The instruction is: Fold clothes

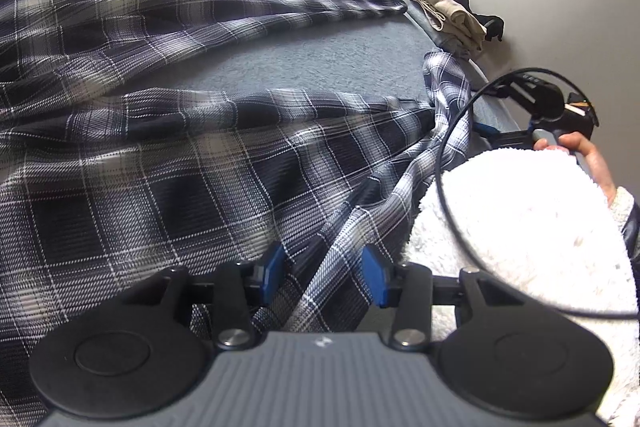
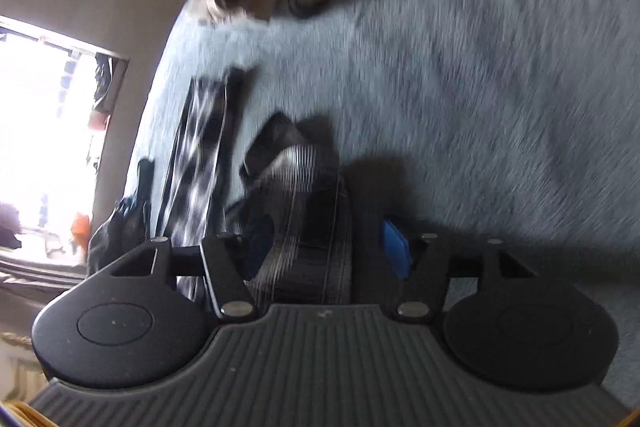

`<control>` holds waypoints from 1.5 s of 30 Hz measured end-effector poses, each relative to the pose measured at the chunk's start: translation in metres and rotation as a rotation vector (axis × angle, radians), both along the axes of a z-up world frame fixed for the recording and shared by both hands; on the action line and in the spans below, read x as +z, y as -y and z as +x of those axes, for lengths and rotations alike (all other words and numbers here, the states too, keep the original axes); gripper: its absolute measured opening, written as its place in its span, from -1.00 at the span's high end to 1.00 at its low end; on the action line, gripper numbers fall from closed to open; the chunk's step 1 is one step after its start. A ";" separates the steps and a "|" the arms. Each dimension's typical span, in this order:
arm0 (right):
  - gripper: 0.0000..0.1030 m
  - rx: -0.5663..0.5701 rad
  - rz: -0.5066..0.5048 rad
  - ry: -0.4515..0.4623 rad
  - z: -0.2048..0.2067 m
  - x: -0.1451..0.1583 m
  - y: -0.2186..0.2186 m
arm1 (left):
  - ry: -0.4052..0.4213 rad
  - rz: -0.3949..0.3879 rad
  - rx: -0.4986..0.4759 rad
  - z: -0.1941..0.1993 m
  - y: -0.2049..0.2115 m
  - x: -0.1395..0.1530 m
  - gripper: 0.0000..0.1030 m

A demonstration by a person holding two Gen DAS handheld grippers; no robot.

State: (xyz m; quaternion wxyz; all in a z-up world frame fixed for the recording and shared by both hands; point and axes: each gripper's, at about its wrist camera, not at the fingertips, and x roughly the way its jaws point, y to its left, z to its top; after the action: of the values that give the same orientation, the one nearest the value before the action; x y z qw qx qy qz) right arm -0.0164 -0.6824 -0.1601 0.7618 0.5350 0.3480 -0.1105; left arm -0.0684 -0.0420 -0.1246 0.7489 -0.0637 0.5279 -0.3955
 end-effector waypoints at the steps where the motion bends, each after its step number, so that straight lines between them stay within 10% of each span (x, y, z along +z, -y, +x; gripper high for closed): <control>1: 0.45 0.012 0.006 0.008 0.000 -0.001 -0.004 | 0.000 0.000 0.000 0.000 0.000 0.000 0.14; 2: 0.93 0.021 -0.003 0.029 -0.001 0.003 -0.007 | 0.000 0.001 0.000 0.000 0.000 0.000 0.14; 11: 0.93 0.121 -0.117 0.316 -0.005 0.072 -0.042 | -0.002 0.001 -0.025 -0.002 0.005 0.003 -0.19; 17: 0.93 0.114 -0.065 0.334 0.009 0.087 -0.048 | 0.022 0.034 -0.062 -0.010 0.011 0.009 -0.35; 26: 0.93 0.072 -0.137 0.449 -0.020 0.152 -0.046 | 0.125 0.039 -0.062 -0.028 0.002 0.032 0.38; 37: 0.93 -0.167 -0.134 0.125 -0.168 0.049 0.021 | 0.116 0.116 -0.339 -0.067 0.024 0.025 0.38; 45: 0.92 -0.232 -0.077 0.009 -0.203 -0.001 0.037 | 0.048 0.128 -0.444 -0.074 0.036 0.013 0.13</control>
State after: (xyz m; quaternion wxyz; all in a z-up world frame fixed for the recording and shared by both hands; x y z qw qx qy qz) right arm -0.2192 -0.7195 -0.1607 0.7655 0.5425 0.2758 -0.2090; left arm -0.1429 -0.0783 -0.1120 0.6585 0.1111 0.5348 -0.5178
